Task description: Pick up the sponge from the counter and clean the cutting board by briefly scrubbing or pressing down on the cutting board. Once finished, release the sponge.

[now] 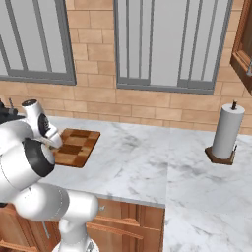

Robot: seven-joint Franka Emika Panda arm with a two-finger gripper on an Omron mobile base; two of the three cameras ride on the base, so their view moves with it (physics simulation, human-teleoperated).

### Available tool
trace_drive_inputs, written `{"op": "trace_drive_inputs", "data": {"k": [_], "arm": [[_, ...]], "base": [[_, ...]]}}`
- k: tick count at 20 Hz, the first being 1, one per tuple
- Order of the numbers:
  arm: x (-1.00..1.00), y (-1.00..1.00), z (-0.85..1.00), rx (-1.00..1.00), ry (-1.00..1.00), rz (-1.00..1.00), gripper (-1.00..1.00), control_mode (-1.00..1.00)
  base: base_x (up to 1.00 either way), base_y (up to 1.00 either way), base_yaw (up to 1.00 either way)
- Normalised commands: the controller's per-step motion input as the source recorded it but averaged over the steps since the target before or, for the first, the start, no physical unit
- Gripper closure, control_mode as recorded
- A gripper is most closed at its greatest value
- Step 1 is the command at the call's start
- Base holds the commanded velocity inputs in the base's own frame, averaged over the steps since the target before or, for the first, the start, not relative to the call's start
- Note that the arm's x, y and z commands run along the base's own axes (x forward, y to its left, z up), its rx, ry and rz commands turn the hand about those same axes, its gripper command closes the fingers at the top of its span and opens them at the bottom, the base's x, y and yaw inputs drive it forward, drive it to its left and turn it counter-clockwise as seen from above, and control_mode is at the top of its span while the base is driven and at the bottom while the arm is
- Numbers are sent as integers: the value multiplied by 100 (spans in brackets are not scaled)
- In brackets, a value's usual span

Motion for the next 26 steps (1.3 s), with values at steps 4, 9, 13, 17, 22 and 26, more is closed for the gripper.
{"op": "trace_drive_inputs", "data": {"k": [4, 9, 13, 17, 22, 26], "arm": [[3, 69, 0, -1, 0, 1, 100, -100], [21, 66, 0, 0, 2, 0, 100, -100], [23, 58, 0, 0, 0, 0, 100, -100], [16, 28, -5, -2, 0, 0, 100, -100], [-8, -10, -5, -5, 1, 0, 100, -100], [-30, -12, -1, -2, 2, 0, 100, -100]], "base": [[0, 0, 0], [0, 0, 0], [0, 0, 0], [0, 0, 0], [0, 0, 0], [0, 0, 0]]}}
